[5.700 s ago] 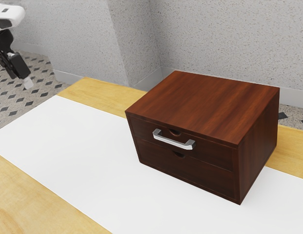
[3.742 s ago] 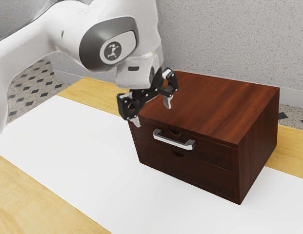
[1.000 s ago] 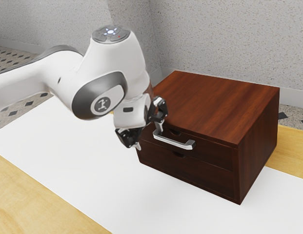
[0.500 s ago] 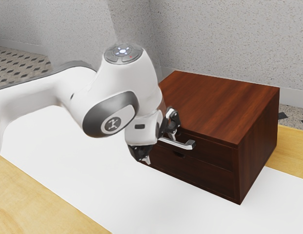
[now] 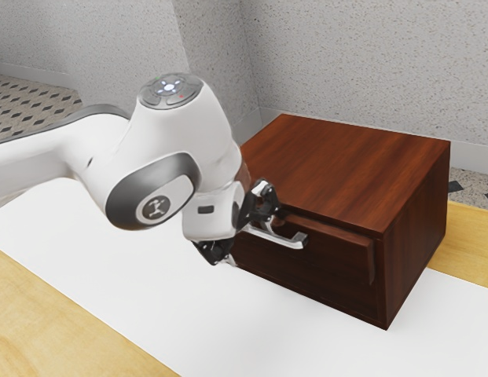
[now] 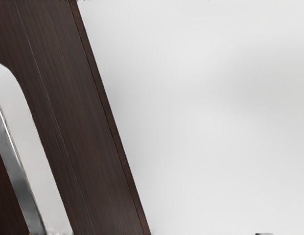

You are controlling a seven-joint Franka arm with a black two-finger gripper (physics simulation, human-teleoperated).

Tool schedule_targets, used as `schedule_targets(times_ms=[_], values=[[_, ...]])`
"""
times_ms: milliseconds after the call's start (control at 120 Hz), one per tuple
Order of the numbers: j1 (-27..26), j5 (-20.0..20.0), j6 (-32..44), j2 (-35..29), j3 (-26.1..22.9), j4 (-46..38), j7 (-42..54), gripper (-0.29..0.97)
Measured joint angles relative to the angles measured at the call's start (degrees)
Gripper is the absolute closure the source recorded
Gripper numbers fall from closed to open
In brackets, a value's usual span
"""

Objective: Pull the drawer handle with one arm to open the drawer

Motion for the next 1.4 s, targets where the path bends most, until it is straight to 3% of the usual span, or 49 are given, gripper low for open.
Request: schedule_targets(times_ms=[500, 617, 775, 1000, 1208, 1400], values=[[-2.67, 0.45, 2.16, -12.44, 0.08, -11.88, 0.53, 0.16], [-2.84, 0.44, 2.82, -13.73, 0.07, -14.54, 0.62, 0.07], [-2.9, 0.48, 3.52, -17.34, 0.0, -17.73, 0.71, 0.16], [-2.79, 0.48, 3.94, -22.16, -0.19, -21.08, 0.81, 0.16], [1.31, 0.34, 4.14, -24.47, -4.56, -23.62, 0.88, 0.06], [4.21, 0.07, 4.21, -26.97, -7.19, -25.93, 0.93, 0.07]])
